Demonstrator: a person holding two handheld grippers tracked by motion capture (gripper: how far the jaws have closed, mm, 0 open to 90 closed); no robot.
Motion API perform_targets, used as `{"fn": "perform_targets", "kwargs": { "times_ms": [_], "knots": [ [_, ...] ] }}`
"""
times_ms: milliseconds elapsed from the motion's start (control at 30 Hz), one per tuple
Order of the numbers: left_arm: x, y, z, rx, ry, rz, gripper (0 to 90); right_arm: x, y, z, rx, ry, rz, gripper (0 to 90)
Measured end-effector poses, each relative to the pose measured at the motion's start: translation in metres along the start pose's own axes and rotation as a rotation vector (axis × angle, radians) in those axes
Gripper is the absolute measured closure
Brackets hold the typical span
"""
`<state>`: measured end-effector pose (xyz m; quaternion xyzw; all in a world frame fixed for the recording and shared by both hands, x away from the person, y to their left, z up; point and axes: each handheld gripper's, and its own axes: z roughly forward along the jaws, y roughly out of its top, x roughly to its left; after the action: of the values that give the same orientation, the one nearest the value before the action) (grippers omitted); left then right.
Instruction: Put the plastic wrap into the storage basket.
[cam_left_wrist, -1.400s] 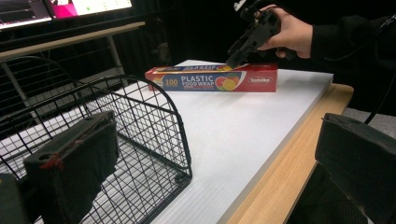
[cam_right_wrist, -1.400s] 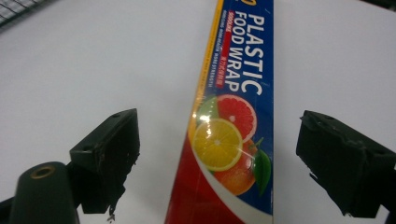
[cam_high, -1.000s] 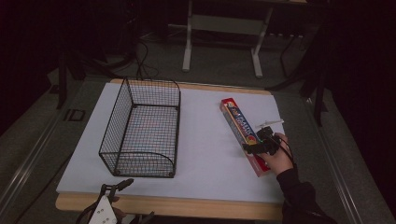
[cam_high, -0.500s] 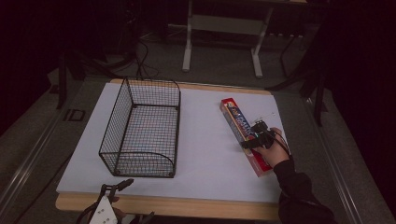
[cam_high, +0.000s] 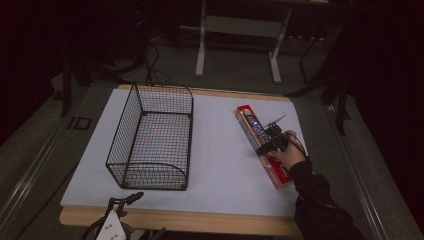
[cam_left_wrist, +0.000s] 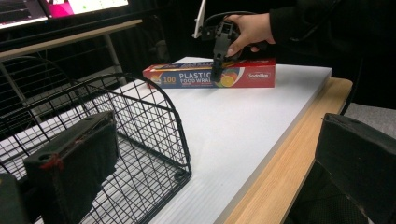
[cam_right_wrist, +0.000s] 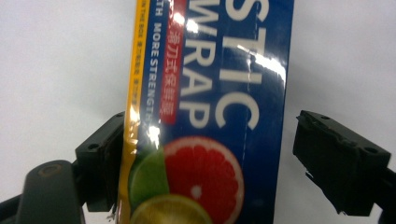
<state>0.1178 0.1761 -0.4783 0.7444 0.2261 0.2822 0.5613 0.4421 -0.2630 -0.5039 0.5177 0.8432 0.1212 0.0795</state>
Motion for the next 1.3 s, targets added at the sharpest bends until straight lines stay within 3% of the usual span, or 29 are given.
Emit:
{"fn": "perform_targets", "kwargs": {
  "times_ms": [300,600,733,800,1000,1067,1300],
  "knots": [
    [0.000,0.000,0.000,0.003,0.002,0.002,0.2,-0.001,0.014,0.005,0.053,0.015,0.021,17.8],
    [0.000,0.000,0.000,0.008,0.000,0.007,0.2,0.003,0.028,0.007,0.131,-0.006,0.025,22.6],
    [-0.001,0.000,0.001,0.012,-0.001,0.011,0.2,0.004,0.035,0.010,0.177,-0.017,0.033,26.3],
    [-0.001,-0.001,0.001,0.017,-0.004,0.012,0.2,0.006,0.039,0.011,0.205,0.012,0.040,35.4],
    [-0.001,-0.001,0.001,0.016,-0.004,0.013,0.2,0.009,0.043,0.012,0.253,-0.010,0.033,37.3],
    [-0.001,-0.001,0.001,0.017,-0.004,0.014,0.2,0.009,0.045,0.012,0.260,-0.021,0.065,38.6],
    [-0.001,-0.001,0.002,0.019,-0.006,0.012,0.2,0.011,0.046,0.007,0.237,-0.029,0.084,39.9]
  ]
}}
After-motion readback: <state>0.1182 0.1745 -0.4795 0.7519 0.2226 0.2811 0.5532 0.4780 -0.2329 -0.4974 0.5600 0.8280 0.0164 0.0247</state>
